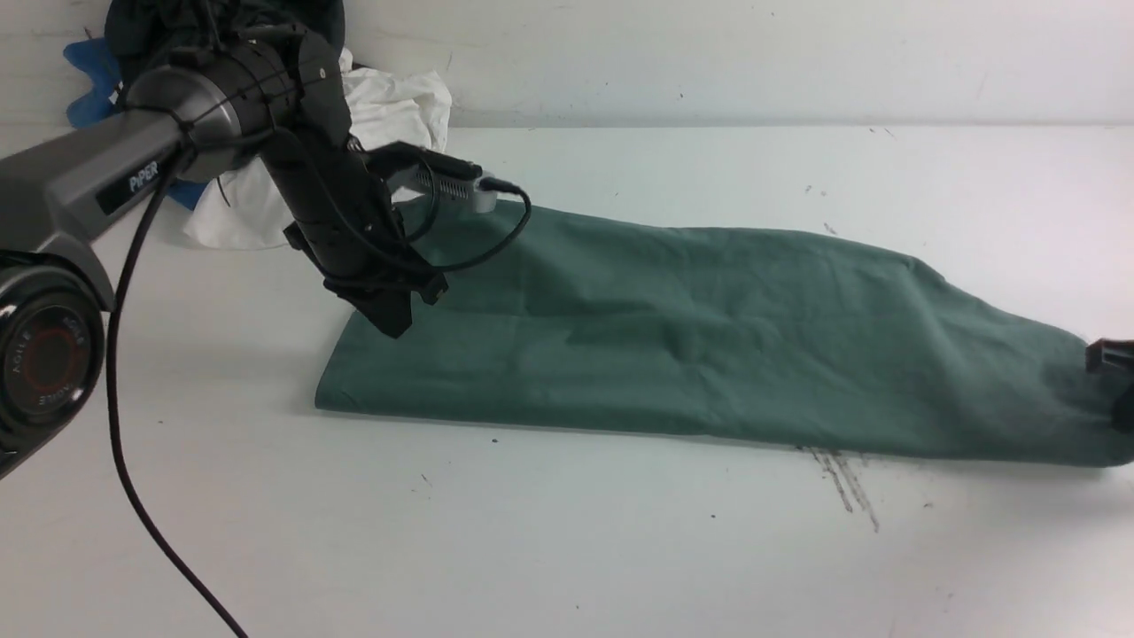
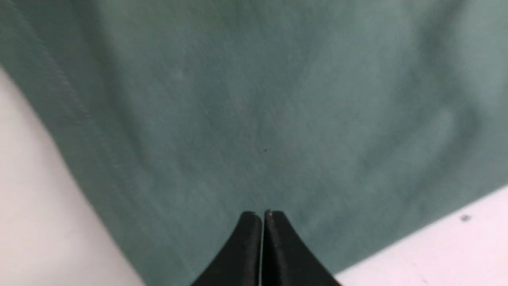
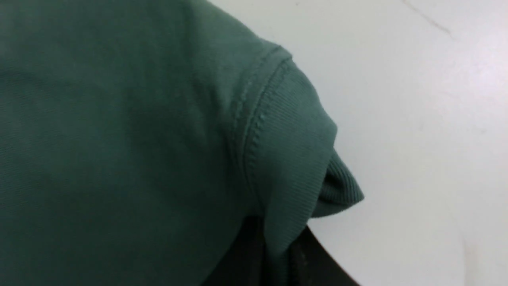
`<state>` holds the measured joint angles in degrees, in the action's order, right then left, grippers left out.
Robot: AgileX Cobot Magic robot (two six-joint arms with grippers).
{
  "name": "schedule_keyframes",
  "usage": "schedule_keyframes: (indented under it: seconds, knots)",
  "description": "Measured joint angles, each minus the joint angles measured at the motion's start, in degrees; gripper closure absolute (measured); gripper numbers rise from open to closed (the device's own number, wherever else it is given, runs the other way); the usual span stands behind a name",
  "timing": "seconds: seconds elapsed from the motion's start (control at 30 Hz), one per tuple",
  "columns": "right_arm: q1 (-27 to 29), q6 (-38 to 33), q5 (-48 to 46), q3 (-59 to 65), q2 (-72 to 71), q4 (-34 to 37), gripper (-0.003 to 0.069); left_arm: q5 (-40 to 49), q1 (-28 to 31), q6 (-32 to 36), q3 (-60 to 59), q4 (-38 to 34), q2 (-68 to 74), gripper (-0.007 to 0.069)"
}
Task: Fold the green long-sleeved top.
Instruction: Use the right arm to drag the right edge of the fabric to the left and folds it over the left edge
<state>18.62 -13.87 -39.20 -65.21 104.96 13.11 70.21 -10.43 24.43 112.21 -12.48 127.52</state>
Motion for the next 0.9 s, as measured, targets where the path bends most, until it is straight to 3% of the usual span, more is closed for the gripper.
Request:
schedule_keyframes:
  seconds: [0.3,0.5,0.67,0.9]
  knots:
    - [1.7,12.8,-2.0,0.0,-18.2,-17.3,0.0635,0.3,0.0,0.0,-0.2,-2.1,-16.8,0.0632]
    - [-1.8,12.6,-7.5,-8.0,-26.5,-18.6,0.0636,0.8,0.0,0.1,-0.2,-2.2,-24.7,0.0632]
    - [-14.3,6.2,-14.0,-21.1,-25.6,-12.4,0.0636,1.6,0.0,0.3,-0.2,-2.4,-27.0,0.0632]
    - [-34.1,3.9,-15.4,-30.6,-14.1,-6.1,0.0636,1.7,0.0,0.3,-0.2,-2.3,-27.0,0.0632]
